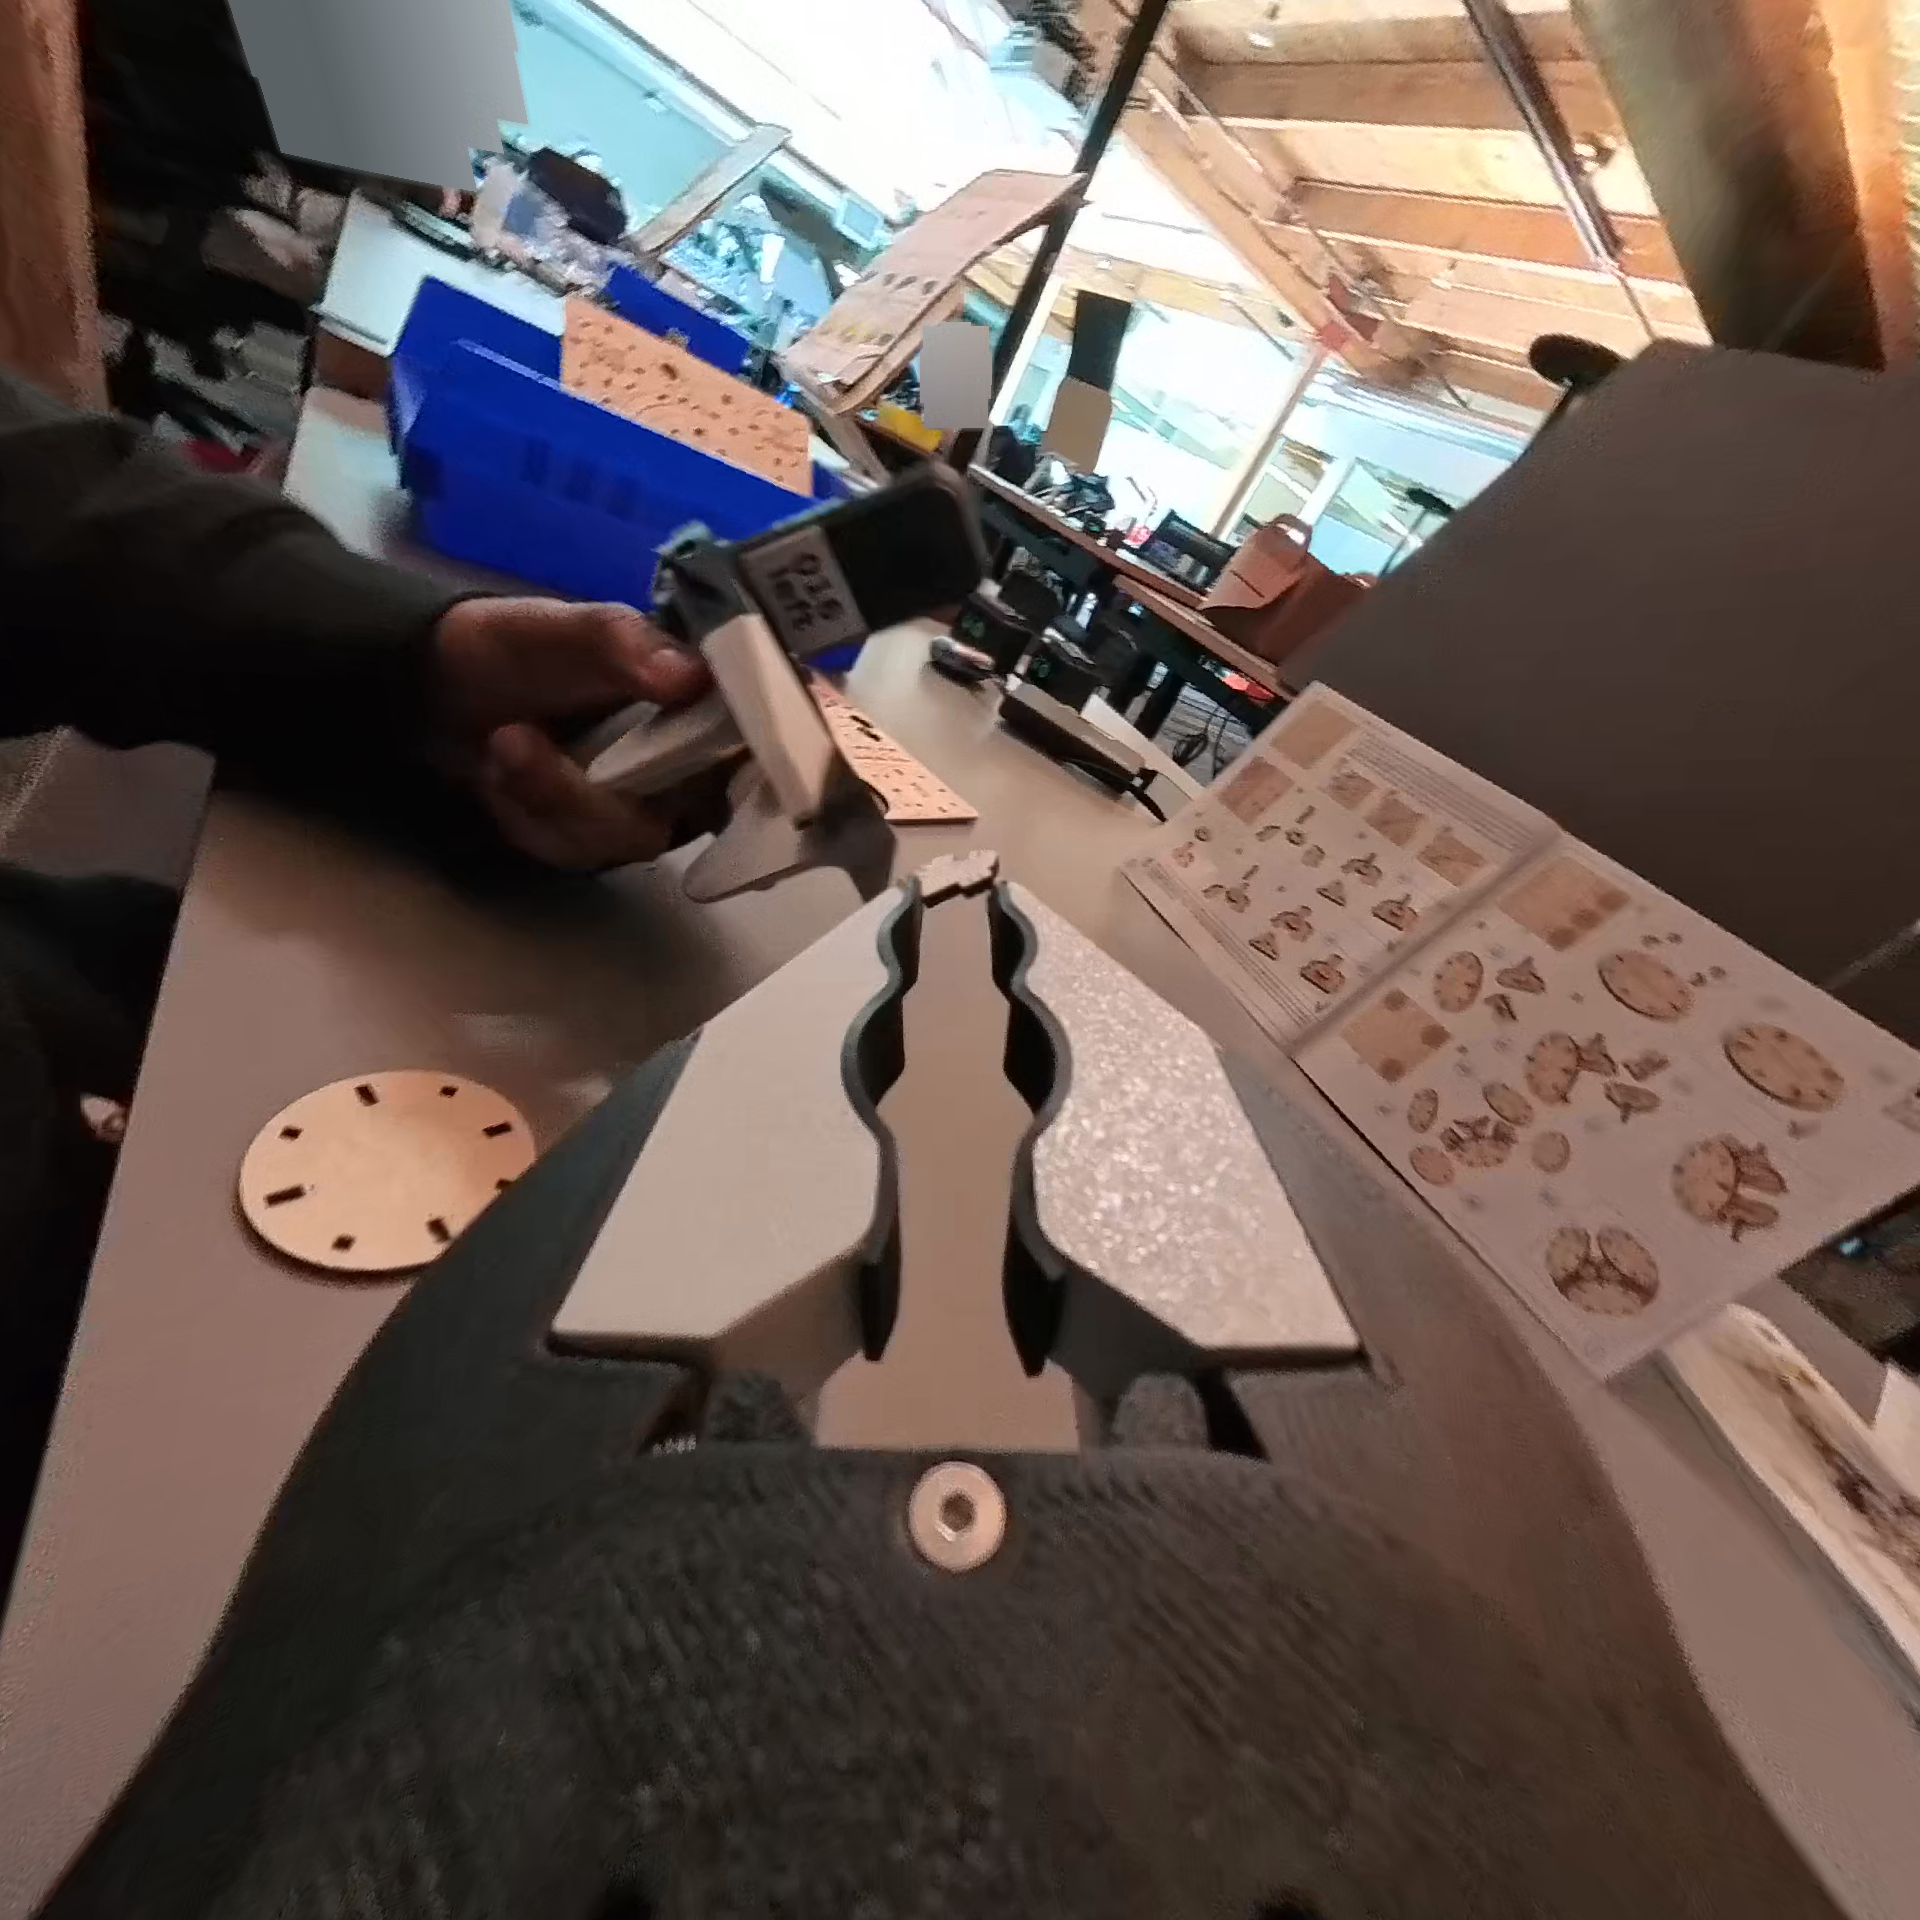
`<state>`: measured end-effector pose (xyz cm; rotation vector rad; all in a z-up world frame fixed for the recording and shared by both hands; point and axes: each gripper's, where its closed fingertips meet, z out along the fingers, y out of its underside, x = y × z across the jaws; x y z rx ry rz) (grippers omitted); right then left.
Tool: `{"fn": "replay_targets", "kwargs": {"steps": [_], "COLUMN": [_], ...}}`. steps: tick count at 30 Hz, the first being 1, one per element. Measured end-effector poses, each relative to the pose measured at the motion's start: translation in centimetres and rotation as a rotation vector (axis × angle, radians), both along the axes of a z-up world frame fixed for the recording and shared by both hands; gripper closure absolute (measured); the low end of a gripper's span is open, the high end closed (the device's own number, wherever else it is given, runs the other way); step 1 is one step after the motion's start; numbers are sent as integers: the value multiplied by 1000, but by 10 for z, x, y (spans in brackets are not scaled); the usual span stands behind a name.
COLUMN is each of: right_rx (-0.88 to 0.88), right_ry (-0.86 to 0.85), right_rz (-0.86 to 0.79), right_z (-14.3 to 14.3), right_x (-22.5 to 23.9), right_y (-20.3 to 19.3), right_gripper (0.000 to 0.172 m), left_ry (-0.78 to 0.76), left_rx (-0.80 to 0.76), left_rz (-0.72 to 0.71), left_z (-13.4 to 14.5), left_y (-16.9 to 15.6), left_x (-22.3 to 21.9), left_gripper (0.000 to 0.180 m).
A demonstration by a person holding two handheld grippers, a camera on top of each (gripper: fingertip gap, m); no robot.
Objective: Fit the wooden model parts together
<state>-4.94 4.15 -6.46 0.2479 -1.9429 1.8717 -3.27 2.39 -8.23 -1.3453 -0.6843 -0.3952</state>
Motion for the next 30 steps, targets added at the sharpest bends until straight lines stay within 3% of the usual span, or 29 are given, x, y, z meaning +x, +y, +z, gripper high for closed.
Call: {"fn": "replay_targets", "kwargs": {"steps": [3,6,9,13,17,21,25,30], "right_rx": [-37,-45,-32,-20,-21,-19,-19,-19], "right_ry": [-76,-102,-98,-98,-108,-112,-116,-121], "right_rz": [-14,-15,-25,-33,-42,-49,-49,-47], "right_z": [4,4,1,-2,-2,-3,-3,-3], "right_x": [-10,-12,-13,-15,-17,-19,-19,-19], "right_y": [5,7,7,6,6,6,7,7], "right_gripper": [161,161,160,160,160,160,160,160], "left_ry": [101,168,214,167,322,366,464,506], "left_rx": [-152,-428,-709,-802,-1154,-1171,-1313,-1350], "left_rz": [90,142,193,190,293,278,351,363], "left_z": [-9,-36,-61,-61,-74,-86,-93,-96], "left_y": [-1,3,1,1,-20,-2,-14,-14], "left_x": [-6,-9,-13,-8,-13,-5,-13,-15], "left_gripper": [156,158,170,173,177,172,172,174]}}
